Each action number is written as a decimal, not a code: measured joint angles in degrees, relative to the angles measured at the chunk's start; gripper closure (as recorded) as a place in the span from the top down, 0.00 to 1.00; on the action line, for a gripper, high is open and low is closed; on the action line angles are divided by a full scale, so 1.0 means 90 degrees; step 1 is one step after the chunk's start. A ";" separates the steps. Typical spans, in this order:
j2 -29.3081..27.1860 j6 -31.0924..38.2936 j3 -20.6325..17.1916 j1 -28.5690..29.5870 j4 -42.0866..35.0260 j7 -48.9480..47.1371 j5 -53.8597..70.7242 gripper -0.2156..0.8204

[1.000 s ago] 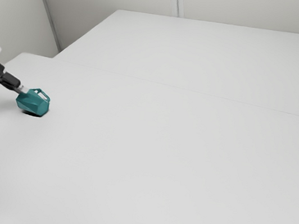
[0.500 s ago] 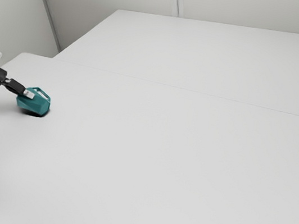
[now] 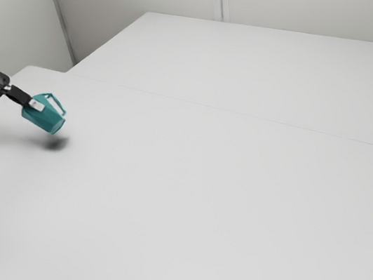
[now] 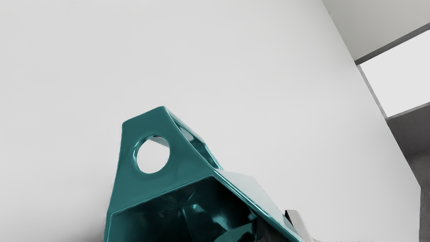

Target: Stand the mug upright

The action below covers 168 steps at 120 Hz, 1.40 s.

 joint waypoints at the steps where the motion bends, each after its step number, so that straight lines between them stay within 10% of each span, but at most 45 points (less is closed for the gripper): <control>1: -0.0046 -0.0002 0.0004 -0.0040 -0.0011 -0.0007 0.0040 0.04; 31: -0.1832 0.0655 0.1281 -0.2365 -0.1445 -0.0464 0.1524 0.03; 96: -0.4434 0.4821 0.0875 -0.4260 -0.5684 -0.3006 0.4340 0.03; 168: -0.3983 0.6843 0.0878 -0.4680 -0.6467 -0.5087 0.4518 0.03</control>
